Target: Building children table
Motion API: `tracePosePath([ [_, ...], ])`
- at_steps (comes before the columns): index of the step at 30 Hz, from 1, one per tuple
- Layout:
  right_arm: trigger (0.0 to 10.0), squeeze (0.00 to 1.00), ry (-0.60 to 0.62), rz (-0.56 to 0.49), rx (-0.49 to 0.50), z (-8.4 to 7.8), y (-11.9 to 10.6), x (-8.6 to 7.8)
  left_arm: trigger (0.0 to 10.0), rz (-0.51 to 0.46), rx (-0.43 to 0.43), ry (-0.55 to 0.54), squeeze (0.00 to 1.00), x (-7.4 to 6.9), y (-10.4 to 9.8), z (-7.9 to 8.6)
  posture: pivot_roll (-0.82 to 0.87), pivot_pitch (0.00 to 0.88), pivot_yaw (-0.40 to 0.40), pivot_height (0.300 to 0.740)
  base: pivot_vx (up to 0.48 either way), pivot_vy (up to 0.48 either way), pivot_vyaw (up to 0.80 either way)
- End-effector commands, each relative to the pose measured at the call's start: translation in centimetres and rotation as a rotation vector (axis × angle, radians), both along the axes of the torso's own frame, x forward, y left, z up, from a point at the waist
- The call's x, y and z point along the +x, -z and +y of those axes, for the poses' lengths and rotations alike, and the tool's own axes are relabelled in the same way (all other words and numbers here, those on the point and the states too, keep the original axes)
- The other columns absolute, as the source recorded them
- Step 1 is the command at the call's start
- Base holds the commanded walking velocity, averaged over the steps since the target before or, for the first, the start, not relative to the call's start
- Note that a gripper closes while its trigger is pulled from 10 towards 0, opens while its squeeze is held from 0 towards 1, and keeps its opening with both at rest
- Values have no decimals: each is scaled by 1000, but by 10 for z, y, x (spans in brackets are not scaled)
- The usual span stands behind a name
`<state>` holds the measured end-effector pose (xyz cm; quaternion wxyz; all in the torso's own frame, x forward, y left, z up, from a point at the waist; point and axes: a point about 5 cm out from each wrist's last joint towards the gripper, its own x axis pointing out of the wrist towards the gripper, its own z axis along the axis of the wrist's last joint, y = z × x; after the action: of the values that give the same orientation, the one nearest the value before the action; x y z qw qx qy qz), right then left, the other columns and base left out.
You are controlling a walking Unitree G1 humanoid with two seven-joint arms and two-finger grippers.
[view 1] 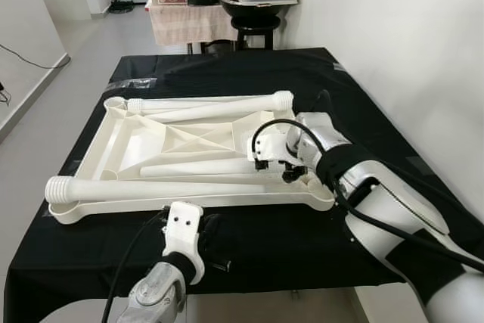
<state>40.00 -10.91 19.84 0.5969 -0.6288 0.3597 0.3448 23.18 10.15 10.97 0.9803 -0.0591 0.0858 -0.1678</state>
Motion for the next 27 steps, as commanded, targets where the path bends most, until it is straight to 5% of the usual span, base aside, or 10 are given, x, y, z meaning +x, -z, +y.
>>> tracePosePath([
  [1,0,0,-9,20,-27,0,1,-1,10000,9,-21,-9,0,-2,-1,-1,-67,20,-47,740,0,0,0],
  [11,0,0,-24,45,-61,-7,12,-3,10000,8,-26,-8,0,2,-2,0,-74,0,-41,740,0,0,0],
  [15,0,0,113,-43,376,-4,-23,6,10000,-94,-15,-21,0,15,-24,9,-69,0,-22,740,0,0,0],
  [16,0,0,113,-43,376,-4,-23,6,10000,-94,-15,-21,0,15,-24,9,-69,0,-22,740,0,0,0],
  [18,0,0,160,-57,580,-8,-43,9,10000,-163,-48,-21,0,23,-43,14,-67,0,-9,740,0,0,0],
  [19,0,0,160,-57,580,-8,-43,9,10000,-163,-48,-21,0,23,-43,14,-67,0,-9,740,0,0,0],
  [25,0,0,194,36,947,-23,-62,3,10000,-382,-133,24,0,37,-104,14,-65,0,22,740,0,0,0],
  [26,0,0,176,47,1026,-21,-64,1,10000,-416,-160,24,59,39,-114,15,-64,0,28,740,0,0,0],
  [27,0,0,157,51,1091,-19,-65,-1,10000,-448,-182,11,1000,42,-123,18,-64,0,28,740,0,0,0],
])
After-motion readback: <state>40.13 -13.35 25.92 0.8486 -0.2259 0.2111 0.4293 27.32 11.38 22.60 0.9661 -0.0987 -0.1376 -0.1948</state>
